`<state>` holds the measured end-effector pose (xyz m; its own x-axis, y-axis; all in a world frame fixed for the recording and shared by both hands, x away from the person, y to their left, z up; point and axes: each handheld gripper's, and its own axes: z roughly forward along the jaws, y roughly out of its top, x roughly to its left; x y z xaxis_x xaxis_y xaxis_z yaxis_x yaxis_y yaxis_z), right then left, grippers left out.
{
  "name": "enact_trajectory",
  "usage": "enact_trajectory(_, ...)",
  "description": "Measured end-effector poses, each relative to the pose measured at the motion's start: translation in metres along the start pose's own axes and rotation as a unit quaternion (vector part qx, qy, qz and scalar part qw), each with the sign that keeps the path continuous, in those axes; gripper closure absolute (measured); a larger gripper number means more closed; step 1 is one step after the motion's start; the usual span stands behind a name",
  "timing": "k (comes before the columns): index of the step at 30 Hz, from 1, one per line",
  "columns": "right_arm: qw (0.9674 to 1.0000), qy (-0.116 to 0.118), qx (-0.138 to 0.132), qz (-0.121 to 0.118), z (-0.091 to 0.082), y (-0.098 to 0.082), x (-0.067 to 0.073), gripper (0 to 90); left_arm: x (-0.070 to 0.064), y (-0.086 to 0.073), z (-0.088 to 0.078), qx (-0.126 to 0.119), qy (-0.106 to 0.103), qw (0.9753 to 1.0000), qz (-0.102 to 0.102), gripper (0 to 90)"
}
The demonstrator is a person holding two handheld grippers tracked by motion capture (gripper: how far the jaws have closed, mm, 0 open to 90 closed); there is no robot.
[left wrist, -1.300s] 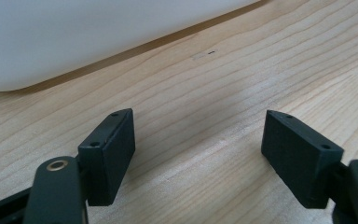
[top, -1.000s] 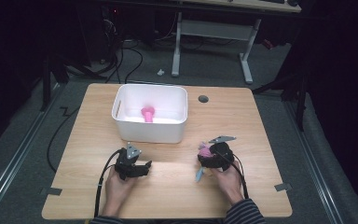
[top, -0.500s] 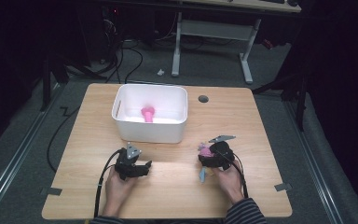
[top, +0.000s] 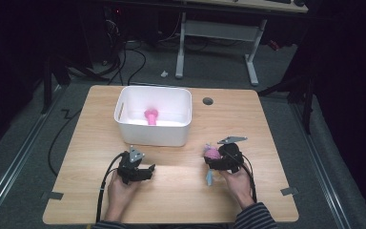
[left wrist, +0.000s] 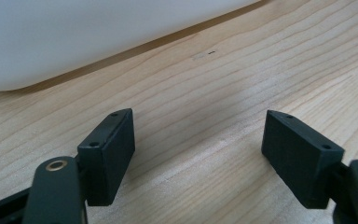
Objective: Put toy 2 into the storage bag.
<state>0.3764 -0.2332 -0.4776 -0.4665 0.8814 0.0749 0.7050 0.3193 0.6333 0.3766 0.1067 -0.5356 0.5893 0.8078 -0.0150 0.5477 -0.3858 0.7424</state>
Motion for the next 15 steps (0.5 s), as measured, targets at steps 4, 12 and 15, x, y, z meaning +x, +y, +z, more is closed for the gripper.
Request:
enact_trajectory(4,1.0,0.009,0.002,-0.001,-0.002,-0.001,-0.001,33.4,0.0,0.0,0.0,0.0,0.0,1.0,0.0,26.0)
enact_trajectory(12,0.999,0.043,0.01,-0.005,-0.013,0.005,-0.004,33.4,0.0,0.0,0.0,0.0,0.0,1.0,0.0,26.0)
enact_trajectory(15,0.9978,0.065,0.008,-0.007,-0.019,0.01,-0.006,33.4,0.0,0.0,0.0,0.0,0.0,1.0,0.0,26.0)
